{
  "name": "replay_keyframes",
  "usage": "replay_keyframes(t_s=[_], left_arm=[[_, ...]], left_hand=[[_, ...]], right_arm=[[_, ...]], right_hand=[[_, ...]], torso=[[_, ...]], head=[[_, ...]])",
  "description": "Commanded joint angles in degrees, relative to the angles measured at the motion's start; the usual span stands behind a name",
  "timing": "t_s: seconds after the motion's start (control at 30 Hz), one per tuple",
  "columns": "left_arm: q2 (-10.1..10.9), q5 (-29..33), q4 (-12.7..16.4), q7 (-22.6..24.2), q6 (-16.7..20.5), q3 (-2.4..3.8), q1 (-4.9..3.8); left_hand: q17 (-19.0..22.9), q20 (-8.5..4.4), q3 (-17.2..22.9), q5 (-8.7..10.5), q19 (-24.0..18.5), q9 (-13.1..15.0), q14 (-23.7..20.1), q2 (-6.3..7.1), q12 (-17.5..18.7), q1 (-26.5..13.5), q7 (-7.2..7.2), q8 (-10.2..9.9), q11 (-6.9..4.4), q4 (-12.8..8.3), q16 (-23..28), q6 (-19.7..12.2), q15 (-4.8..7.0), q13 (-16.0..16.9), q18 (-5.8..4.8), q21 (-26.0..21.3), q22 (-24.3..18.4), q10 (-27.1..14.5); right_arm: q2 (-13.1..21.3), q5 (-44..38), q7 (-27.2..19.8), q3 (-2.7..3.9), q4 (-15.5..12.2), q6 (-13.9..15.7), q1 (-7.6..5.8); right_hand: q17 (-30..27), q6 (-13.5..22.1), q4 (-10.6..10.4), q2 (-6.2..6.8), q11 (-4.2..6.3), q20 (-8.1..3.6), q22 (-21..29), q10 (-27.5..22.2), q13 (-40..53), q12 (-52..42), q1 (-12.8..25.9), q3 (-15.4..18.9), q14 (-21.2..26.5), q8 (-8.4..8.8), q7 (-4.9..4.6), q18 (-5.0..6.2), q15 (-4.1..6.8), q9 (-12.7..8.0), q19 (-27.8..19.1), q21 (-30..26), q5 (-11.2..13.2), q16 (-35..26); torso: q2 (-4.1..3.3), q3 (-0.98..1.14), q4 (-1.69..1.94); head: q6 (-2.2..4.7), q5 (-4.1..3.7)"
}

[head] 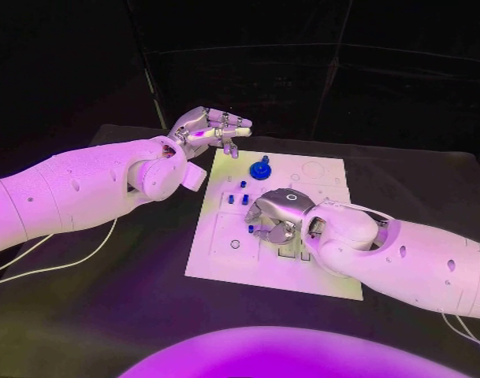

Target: Assemble the parts on the task board

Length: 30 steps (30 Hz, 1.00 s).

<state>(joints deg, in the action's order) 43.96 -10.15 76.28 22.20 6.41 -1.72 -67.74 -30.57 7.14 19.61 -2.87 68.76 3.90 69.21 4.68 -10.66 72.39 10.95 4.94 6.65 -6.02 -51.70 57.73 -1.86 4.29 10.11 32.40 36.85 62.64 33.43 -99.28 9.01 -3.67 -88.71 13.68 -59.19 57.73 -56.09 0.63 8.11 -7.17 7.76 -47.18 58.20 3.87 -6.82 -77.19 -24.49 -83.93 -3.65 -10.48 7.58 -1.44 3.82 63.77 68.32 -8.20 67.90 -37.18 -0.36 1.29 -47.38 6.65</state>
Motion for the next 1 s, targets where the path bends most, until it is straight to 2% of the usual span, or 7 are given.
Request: replay_keyframes(t_s=[0.03, 0.2, 0.37, 0.47, 0.67, 0.8, 1.0], left_arm=[[-0.1, 0.3, -0.1, -0.4, -1.0, 0.04, -0.10], [-0.1, 0.3, -0.1, -0.6, -1.1, 0.02, -0.10], [0.0, 0.3, -0.2, -0.7, -1.2, 0.00, -0.10], [0.0, 0.3, -0.2, -0.7, -1.2, -0.01, -0.10], [0.0, 0.3, -0.2, -0.7, -1.3, -0.03, -0.10], [-0.1, 0.3, -0.2, -0.7, -1.4, -0.04, -0.10], [-0.1, 0.3, -0.3, -0.7, -1.4, -0.05, -0.09]], left_hand=[[0.1, 0.16, -0.2, 0.05, -0.3, -0.1, -0.5, -0.35, -0.2, 0.0, 0.11, 0.2, 0.17, 0.1, 0.0, -0.2, 0.10, -0.1, 0.29, -0.3, -0.1, -0.4], [0.1, 0.17, -0.2, 0.05, -0.2, -0.1, -0.5, -0.41, -0.2, 0.0, 0.12, 0.2, 0.18, 0.2, 0.0, -0.2, 0.09, -0.1, 0.28, -0.3, -0.1, -0.5], [0.1, 0.18, -0.2, 0.05, -0.2, -0.1, -0.5, -0.45, -0.2, -0.1, 0.12, 0.2, 0.18, 0.2, 0.0, -0.2, 0.09, -0.1, 0.28, -0.3, -0.1, -0.5], [0.1, 0.18, -0.2, 0.05, -0.2, -0.1, -0.5, -0.47, -0.2, -0.1, 0.12, 0.2, 0.18, 0.2, 0.0, -0.2, 0.09, -0.1, 0.28, -0.3, -0.1, -0.5], [0.1, 0.18, -0.2, 0.05, -0.2, -0.1, -0.5, -0.47, -0.2, -0.1, 0.12, 0.2, 0.18, 0.2, 0.0, -0.2, 0.09, -0.1, 0.28, -0.3, -0.1, -0.5], [0.1, 0.18, -0.2, 0.05, -0.2, -0.1, -0.5, -0.47, -0.2, -0.1, 0.12, 0.2, 0.18, 0.2, 0.0, -0.2, 0.09, -0.1, 0.28, -0.3, -0.1, -0.5], [0.1, 0.18, -0.2, 0.05, -0.2, -0.1, -0.5, -0.47, -0.2, -0.1, 0.12, 0.2, 0.18, 0.2, 0.0, -0.2, 0.09, -0.1, 0.28, -0.3, -0.1, -0.5]], right_arm=[[1.3, 2.8, -2.8, 0.05, -1.7, 6.1, -0.10], [5.4, 5.4, -3.0, 0.47, -5.9, 8.5, -0.46], [9.4, 8.6, -1.4, 2.63, -9.0, 8.5, -1.57], [11.9, 10.3, 0.2, 3.37, -9.6, 7.0, -3.22], [15.4, 10.3, 3.5, 3.85, -8.3, 3.0, -5.30], [16.6, 8.1, 4.8, 3.93, -7.3, 1.0, -5.74], [16.7, 5.9, 5.7, 3.95, -6.1, -2.2, -5.92]], right_hand=[[0.3, -0.4, -0.1, 0.45, 0.13, 0.04, -0.6, 0.4, 0.1, -0.8, 0.4, 0.8, -0.4, -0.43, -0.31, 0.80, -0.35, 0.2, 0.7, 0.4, -0.5, 0.4], [1.0, -0.6, -0.3, 0.22, 0.35, -0.03, -1.5, 1.1, 0.2, -1.9, 0.3, 1.4, -0.6, -0.45, -0.09, 0.65, -0.22, 0.2, 1.5, 0.9, -1.1, 1.1], [2.4, -1.3, -0.4, -0.22, 0.67, -0.22, -3.1, 2.1, 0.3, -3.0, 0.0, 1.5, -1.1, -0.68, 0.14, 0.35, 0.03, 0.3, 2.7, 1.8, -1.6, 2.4], [2.8, -1.5, -0.4, -0.26, 0.77, -0.29, -3.6, 2.4, 0.3, -3.3, -0.1, 1.5, -1.2, -0.74, 0.23, 0.25, 0.11, 0.3, 3.0, 2.1, -1.6, 2.8], [1.6, -1.4, -1.1, 0.69, 1.10, -0.47, -2.8, 2.6, 0.1, -3.8, 0.9, 2.9, -0.9, -0.50, 0.80, 0.39, 0.32, 0.2, 2.6, 1.7, -1.0, 2.2], [0.4, -1.0, -1.5, 1.40, 1.40, -0.70, -2.0, 1.5, -0.1, -3.8, 1.2, 4.7, -0.6, -0.24, 1.35, 0.52, 0.56, 0.1, 2.1, 1.2, -0.9, 1.5], [-0.9, -0.1, -2.3, 1.40, 1.43, -0.84, -1.2, -0.7, -0.1, -4.0, 0.6, 8.4, -0.3, -0.13, 1.77, 0.59, 0.65, 0.1, 1.7, 0.5, -0.9, 0.8]], torso=[[0.04, 0.03, -0.01], [0.11, -0.07, -0.05], [0.02, -0.03, -0.03], [0.04, -0.05, -0.07], [0.03, -0.12, -0.03], [-0.01, 0.03, 0.00], [-0.03, -0.03, 0.03]], head=[[0.20, -0.17], [0.56, -0.40], [1.12, -1.27], [1.39, -1.80], [1.80, -2.64], [2.03, -3.09], [2.11, -3.30]])
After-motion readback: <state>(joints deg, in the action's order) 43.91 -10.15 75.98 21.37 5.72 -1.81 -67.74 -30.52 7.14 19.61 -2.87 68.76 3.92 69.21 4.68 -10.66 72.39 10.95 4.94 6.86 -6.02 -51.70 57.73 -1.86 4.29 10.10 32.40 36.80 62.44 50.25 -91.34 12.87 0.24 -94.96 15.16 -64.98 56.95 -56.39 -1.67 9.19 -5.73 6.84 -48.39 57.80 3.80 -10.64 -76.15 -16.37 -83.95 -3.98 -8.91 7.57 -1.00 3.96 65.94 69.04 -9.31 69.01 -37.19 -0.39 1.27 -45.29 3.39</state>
